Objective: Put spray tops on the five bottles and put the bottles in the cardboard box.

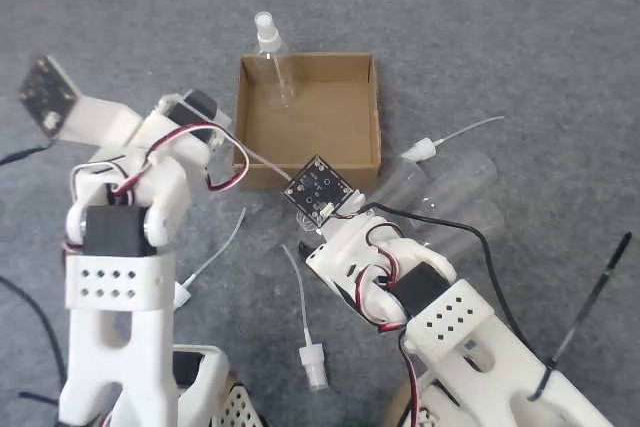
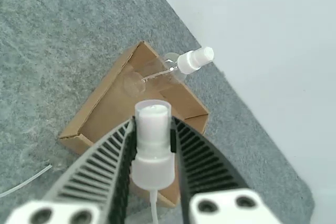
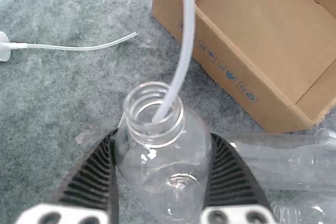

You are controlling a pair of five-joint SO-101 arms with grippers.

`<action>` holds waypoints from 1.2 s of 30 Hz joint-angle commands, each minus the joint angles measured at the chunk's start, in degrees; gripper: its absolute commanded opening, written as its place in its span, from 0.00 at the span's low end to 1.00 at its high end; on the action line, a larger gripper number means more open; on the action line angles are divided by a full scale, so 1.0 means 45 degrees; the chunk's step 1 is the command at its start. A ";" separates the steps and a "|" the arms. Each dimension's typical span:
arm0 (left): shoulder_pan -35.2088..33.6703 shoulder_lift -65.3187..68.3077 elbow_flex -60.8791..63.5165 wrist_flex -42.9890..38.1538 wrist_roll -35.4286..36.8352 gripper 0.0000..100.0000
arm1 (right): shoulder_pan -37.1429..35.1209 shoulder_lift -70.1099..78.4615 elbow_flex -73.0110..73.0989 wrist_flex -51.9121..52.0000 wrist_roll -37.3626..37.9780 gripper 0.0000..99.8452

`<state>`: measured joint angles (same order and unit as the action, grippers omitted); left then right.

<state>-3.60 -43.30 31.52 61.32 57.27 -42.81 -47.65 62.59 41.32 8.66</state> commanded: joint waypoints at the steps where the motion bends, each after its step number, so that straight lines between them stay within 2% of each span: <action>1: 0.0020 -0.0547 -0.0147 -0.0254 0.0078 0.01 | 0.0147 -0.0518 -0.0469 -0.0010 0.0254 0.01; 6: 0.0039 -0.1621 0.0225 0.0117 -0.0567 0.01 | 0.0186 -0.0518 -0.0469 -0.0010 0.0274 0.01; 13: 0.0606 -0.4669 0.2745 0.0020 -0.1270 0.01 | 0.0186 -0.0518 -0.0469 -0.0029 0.0274 0.01; 17: 0.1035 -0.5724 0.4054 -0.0781 -0.1407 0.01 | 0.0166 -0.0518 -0.0469 -0.0010 0.0274 0.01; 23: 0.1153 -0.6115 0.5031 -0.1661 -0.1407 0.01 | 0.0147 -0.0518 -0.0469 0.0010 0.0274 0.01; 30: 0.3145 -0.6193 0.5792 -0.1602 -0.1407 0.01 | 0.0147 -0.0518 -0.0469 0.0010 0.0274 0.01; 36: 0.3380 -0.6212 0.5929 -0.1719 -0.1387 0.01 | 0.0205 -0.0596 -0.0449 0.0010 0.0274 0.01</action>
<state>10.90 -69.58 58.59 55.69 51.38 -42.81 -47.82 62.59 41.32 8.66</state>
